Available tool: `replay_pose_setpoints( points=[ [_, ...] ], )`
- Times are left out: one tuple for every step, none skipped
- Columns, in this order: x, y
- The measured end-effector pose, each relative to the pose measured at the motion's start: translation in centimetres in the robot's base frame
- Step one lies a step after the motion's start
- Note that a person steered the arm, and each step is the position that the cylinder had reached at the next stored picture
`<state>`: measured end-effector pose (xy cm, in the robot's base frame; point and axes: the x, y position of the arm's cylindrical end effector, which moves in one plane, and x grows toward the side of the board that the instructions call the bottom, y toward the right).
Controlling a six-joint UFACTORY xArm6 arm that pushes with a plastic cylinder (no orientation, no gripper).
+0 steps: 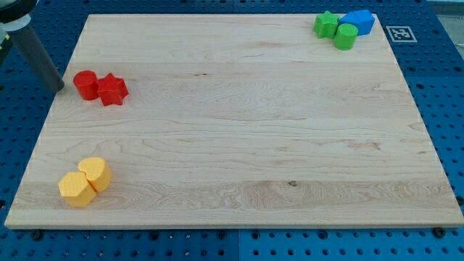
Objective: Move the red blocks towards the center
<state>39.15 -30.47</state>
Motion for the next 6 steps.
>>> replay_pose_setpoints(
  points=[
    [-0.5,0.0],
    [-0.5,0.0],
    [-0.2,0.9],
    [-0.2,3.2],
    [0.1,6.3],
    [2.3,8.4]
  ],
)
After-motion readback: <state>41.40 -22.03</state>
